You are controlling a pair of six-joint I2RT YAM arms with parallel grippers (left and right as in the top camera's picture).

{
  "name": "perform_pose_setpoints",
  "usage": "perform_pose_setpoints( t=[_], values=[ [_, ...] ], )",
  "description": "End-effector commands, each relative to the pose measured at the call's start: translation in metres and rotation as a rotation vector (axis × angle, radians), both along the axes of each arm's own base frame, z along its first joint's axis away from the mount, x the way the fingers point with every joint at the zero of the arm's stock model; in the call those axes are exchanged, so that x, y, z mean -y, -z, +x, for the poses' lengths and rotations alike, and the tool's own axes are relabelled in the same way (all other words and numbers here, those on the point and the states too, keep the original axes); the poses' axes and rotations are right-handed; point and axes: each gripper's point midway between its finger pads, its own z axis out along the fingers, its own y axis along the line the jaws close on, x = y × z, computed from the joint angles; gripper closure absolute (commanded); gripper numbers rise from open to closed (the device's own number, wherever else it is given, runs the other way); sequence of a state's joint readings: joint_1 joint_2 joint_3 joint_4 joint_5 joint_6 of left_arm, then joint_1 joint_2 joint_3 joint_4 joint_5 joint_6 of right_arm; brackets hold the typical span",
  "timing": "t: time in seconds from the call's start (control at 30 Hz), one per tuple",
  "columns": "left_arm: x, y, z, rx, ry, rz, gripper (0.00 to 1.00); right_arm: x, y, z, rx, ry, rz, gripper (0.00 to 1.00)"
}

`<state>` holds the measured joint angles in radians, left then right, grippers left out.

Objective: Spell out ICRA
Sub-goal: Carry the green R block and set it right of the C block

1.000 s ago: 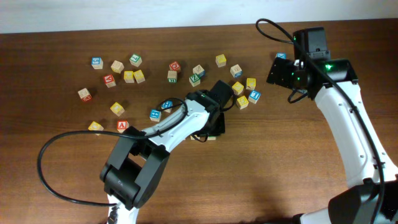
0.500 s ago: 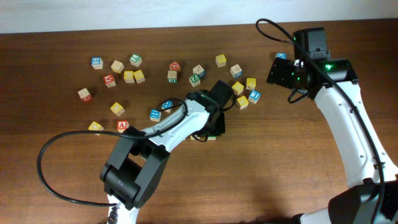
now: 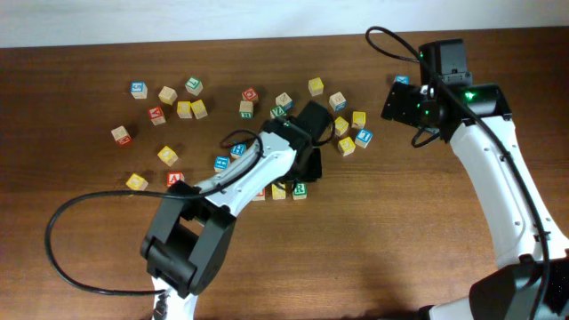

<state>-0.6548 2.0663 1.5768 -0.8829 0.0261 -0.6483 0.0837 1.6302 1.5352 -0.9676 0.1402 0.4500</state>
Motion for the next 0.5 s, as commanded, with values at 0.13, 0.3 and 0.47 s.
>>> perform_pose_setpoints(
  t=[0.13, 0.3, 0.47],
  values=[
    [-0.022, -0.125, 0.055, 0.158, -0.044, -0.090, 0.65, 0.000, -0.005, 0.002, 0.013, 0.006, 0.006, 0.02],
    [-0.089, -0.220, 0.069, 0.297, -0.151, -0.134, 0.55, 0.000, -0.005, 0.002, 0.013, 0.006, 0.006, 0.02],
    [-0.225, -0.215, 0.072, 0.215, -0.430, -0.045, 0.39, 0.000, -0.005, 0.002, 0.013, 0.006, 0.006, 0.02]
  ],
)
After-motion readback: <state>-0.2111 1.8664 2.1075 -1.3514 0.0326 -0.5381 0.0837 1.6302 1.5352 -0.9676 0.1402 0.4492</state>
